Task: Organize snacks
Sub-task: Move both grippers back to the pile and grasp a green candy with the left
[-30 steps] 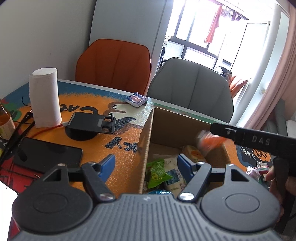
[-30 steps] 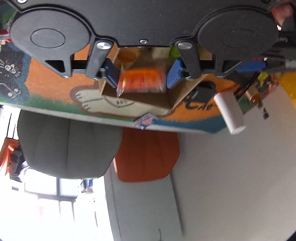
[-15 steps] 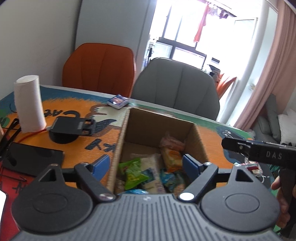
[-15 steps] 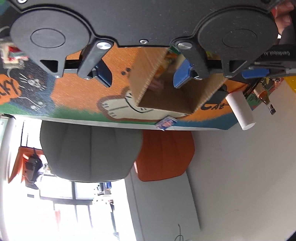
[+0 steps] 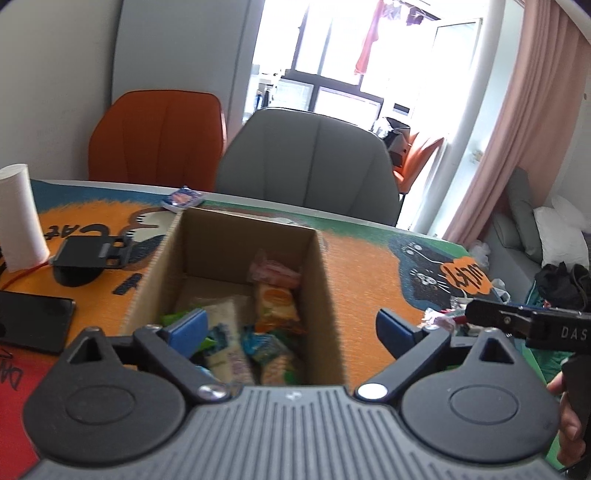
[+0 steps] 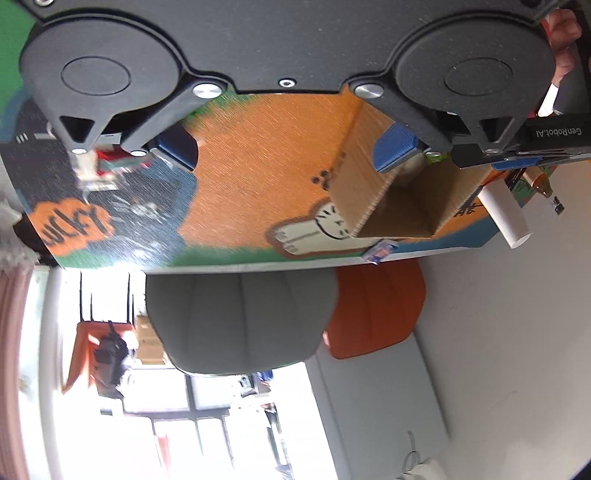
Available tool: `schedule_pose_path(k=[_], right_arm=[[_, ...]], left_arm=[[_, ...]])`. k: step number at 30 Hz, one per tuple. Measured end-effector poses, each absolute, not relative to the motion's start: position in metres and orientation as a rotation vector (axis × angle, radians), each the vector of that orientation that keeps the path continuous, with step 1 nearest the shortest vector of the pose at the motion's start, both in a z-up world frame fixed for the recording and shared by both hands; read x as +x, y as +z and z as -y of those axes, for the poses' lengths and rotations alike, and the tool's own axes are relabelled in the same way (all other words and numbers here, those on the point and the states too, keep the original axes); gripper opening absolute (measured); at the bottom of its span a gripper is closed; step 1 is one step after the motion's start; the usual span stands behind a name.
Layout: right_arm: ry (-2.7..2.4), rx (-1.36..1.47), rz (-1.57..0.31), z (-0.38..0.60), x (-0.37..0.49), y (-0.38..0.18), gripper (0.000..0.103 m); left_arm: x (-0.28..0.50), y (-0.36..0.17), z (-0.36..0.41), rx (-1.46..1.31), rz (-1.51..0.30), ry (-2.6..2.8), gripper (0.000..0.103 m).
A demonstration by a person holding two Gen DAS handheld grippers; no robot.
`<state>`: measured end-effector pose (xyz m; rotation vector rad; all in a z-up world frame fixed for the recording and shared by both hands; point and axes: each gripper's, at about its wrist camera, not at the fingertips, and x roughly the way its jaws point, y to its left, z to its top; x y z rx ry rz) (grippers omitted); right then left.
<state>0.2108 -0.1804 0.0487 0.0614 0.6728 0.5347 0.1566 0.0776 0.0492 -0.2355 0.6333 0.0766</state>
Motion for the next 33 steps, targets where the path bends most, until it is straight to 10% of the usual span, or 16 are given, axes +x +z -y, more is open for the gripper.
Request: schedule_pose_path(k=[33], right_arm=[[0.333, 0.173, -0.713, 0.325, 0.224, 0.009, 0.089]], left_arm=[[0.207, 0.017, 0.052, -0.188, -0.700, -0.136, 0.101]])
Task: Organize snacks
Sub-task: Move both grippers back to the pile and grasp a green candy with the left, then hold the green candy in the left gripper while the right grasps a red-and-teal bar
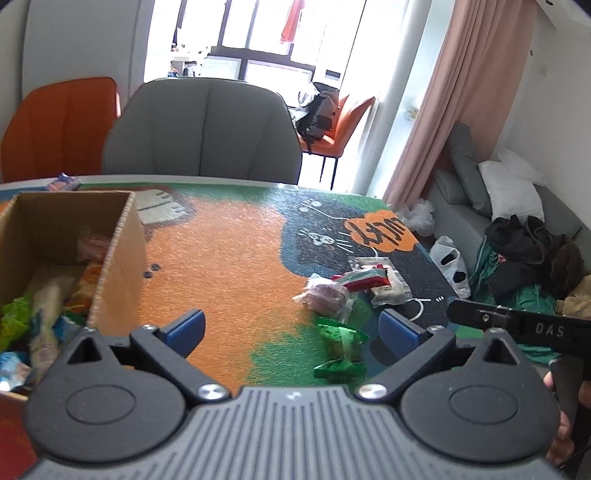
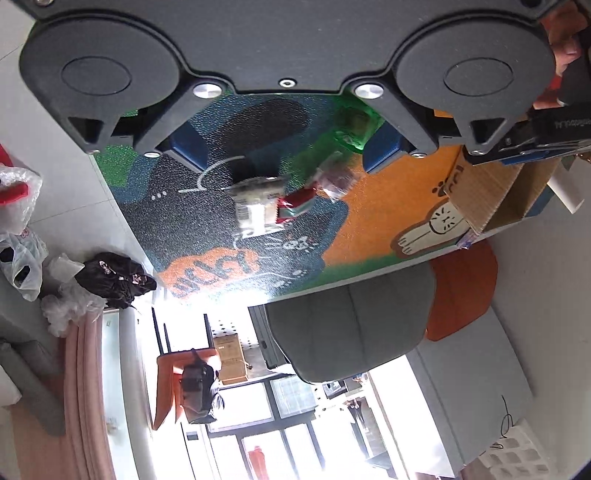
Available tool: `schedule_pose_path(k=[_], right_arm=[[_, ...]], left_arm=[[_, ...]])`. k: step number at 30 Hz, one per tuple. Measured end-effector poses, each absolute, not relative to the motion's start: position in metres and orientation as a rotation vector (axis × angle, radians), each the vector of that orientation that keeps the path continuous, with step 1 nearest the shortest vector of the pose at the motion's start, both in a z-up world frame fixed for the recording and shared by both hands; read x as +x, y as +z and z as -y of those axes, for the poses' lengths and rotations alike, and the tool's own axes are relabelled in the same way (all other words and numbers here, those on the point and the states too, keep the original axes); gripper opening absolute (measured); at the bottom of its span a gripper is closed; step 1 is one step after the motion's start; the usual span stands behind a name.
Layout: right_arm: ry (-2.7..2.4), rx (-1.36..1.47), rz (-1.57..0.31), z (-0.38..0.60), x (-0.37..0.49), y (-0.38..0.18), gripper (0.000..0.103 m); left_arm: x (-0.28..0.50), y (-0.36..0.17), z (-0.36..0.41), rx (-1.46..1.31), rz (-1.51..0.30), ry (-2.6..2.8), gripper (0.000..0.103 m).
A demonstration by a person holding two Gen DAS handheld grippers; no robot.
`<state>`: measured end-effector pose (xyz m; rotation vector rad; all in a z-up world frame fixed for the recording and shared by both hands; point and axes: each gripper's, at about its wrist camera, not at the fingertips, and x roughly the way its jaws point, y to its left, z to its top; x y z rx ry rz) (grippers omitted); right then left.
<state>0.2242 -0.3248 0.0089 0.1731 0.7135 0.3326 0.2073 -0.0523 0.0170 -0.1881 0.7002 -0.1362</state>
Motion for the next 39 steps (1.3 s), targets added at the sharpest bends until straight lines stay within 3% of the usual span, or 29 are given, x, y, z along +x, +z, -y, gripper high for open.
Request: schedule_pose_path(k=[3, 13, 20, 23, 25, 28, 34, 39], right_arm=[[0.335, 0.170, -0.727, 0.328, 0.230, 0.004, 0.084], [0.330, 0.170, -0.757, 0.339, 0.246, -0.009, 0.079], [0.329, 0.175, -0.778, 0.342, 0.260, -0.017, 0.076], [0.331, 0.173, -0.784, 0.341, 0.265, -0.019, 0.076], [0.333, 0.174, -0.789, 0.340, 0.268, -0.020, 0.076], [0.340, 0.169, -0.792, 0.337, 0.273, -0.021, 0.076], [0.354, 0.168, -0.789, 0.328, 0.283, -0.020, 0.076], [0.384, 0.164, -0.784, 0.315, 0.292, -0.018, 0.065]], left_arm=[[0.216, 0.011, 0.059, -0.192, -0.710, -0.152, 0.099], [0.246, -0.020, 0.084, -0.202, -0.791, -0.209, 0.067], [0.262, -0.038, 0.095, -0.202, -0.837, -0.239, 0.064], [0.268, -0.047, 0.102, -0.192, -0.862, -0.253, 0.053], [0.272, -0.055, 0.104, -0.185, -0.899, -0.253, 0.033], [0.272, -0.056, 0.100, -0.195, -0.896, -0.246, 0.028], [0.270, -0.044, 0.083, -0.183, -0.860, -0.208, 0.027], [0.270, -0.035, 0.070, -0.181, -0.835, -0.184, 0.027]])
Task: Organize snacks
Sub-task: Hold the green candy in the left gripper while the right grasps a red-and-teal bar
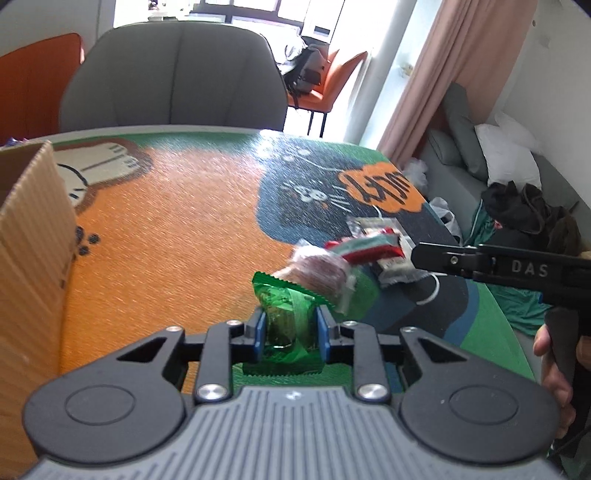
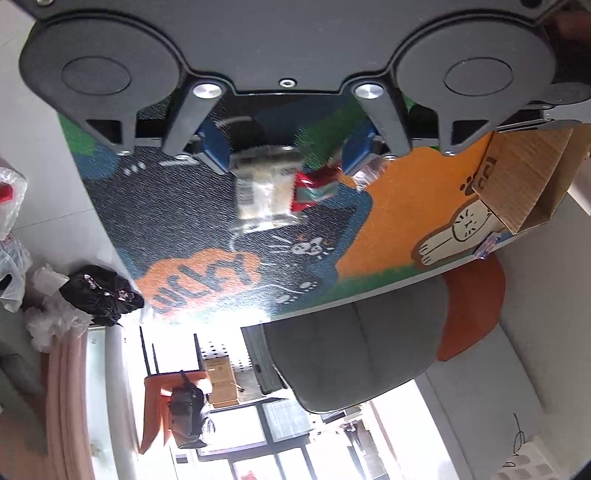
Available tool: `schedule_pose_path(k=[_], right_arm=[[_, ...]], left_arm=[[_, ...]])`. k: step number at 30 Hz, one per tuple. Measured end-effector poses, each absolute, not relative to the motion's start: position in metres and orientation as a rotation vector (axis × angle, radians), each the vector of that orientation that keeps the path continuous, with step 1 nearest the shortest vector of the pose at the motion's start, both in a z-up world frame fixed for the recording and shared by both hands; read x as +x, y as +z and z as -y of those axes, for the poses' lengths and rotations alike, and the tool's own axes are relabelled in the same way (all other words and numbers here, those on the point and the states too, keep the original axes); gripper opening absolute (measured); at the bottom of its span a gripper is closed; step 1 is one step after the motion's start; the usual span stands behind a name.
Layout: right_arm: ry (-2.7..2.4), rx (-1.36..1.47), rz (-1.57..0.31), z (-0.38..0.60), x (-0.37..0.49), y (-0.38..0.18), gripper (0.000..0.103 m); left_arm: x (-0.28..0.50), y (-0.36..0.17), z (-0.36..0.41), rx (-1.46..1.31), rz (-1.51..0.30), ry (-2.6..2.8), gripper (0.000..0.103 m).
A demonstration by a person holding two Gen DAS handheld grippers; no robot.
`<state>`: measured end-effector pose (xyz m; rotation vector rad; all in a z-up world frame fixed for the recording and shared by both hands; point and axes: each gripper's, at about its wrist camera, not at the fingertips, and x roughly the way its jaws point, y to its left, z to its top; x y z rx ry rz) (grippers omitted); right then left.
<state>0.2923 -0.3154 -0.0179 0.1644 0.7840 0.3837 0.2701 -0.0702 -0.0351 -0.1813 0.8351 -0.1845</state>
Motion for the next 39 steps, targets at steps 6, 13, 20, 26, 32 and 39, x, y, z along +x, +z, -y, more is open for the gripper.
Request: schedule_pose_path(k=[6, 13, 20, 26, 32, 39], right_arm=[[0.404, 0.154, -0.784, 0.298, 0.307, -0.020, 0.060], [0.395, 0.132, -0.807, 0.283, 0.321, -0.030, 0.045], [0.389, 0.134, -0.771, 0.294, 0.308, -0.027, 0.000], [0.408, 0.143, -0.762, 0.308, 0.282, -0.021, 0.000], [0.417, 0.149, -0.793, 0.308, 0.273, -0.022, 0.009], [0.444, 0.114, -0.759, 0.289, 0.288, -0.021, 0.024]], left_arm=[[0.269, -0.031, 0.056, -0.188, -0.823, -0.158, 0.027], [0.265, -0.029, 0.047, -0.198, -0.818, -0.145, 0.027], [0.257, -0.025, 0.047, -0.199, -0.809, -0.145, 0.027], [0.248, -0.024, 0.048, -0.205, -0.805, -0.146, 0.027], [0.243, -0.026, 0.047, -0.210, -0.803, -0.136, 0.027], [0.245, -0.026, 0.042, -0.212, -0.802, -0.118, 0.027]])
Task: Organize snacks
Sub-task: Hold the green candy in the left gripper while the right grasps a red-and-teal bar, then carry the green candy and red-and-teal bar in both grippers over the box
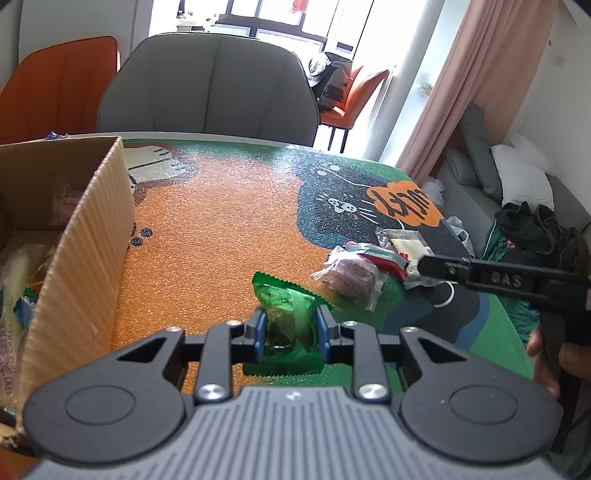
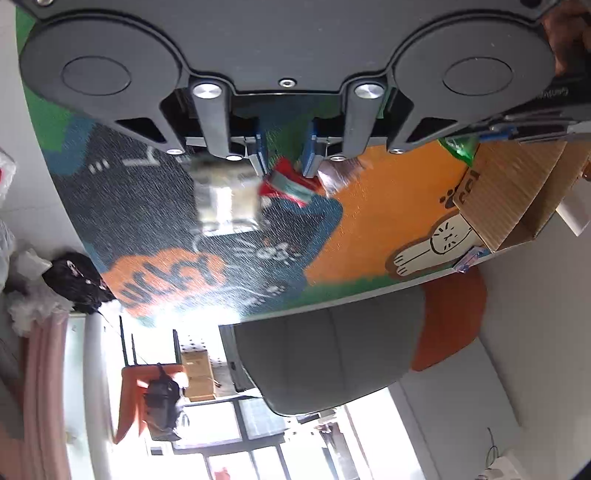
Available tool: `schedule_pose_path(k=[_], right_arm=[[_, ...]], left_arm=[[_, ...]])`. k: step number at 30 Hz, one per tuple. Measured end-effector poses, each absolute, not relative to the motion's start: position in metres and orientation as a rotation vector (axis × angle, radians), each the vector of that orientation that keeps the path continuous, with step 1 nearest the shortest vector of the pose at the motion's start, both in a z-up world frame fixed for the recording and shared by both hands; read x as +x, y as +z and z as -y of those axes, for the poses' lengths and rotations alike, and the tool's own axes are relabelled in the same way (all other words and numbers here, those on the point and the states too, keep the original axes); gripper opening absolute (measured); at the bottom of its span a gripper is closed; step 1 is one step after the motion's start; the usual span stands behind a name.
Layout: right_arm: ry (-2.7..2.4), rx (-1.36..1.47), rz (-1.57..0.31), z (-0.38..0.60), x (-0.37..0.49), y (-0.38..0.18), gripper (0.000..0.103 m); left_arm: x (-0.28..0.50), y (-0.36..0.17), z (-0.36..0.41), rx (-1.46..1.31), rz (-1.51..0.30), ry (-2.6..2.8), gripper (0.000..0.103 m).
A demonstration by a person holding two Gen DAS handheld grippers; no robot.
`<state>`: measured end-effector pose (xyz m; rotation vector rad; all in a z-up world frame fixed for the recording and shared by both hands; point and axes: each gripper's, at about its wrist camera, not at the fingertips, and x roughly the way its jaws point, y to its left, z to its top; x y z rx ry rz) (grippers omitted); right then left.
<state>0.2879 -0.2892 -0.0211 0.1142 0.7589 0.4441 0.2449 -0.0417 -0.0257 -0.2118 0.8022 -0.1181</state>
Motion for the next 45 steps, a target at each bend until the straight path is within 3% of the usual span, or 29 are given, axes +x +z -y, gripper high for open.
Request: schedule_pose_path(k=[12, 24, 25, 27, 30, 45], right_arm=[[0.462, 0.065, -0.754, 0.262, 0.328, -0.030, 0.038], [0.465, -0.023, -0.838, 0.250, 0.323, -0.052, 0.038], [0.463, -0.032, -0.840, 0.249, 0.321, -0.052, 0.037], [0.454, -0.052, -0.843, 0.250, 0.317, -0.051, 0.022], [0.466, -0.032, -0.849, 0.255, 0.311, -0.048, 0.017], [0.510, 0.024, -0.745, 0.248, 0.263, 0.002, 0.017]], left_arm=[[0.268, -0.036, 0.036, -0.222, -0.829, -0.123, 0.027], [0.277, -0.047, 0.036, -0.232, -0.856, -0.119, 0.027], [0.277, -0.046, 0.036, -0.231, -0.854, -0.120, 0.027], [0.274, -0.043, 0.037, -0.228, -0.846, -0.122, 0.027], [0.268, -0.036, 0.038, -0.224, -0.831, -0.127, 0.027], [0.226, 0.009, 0.019, -0.227, -0.726, -0.105, 0.027]])
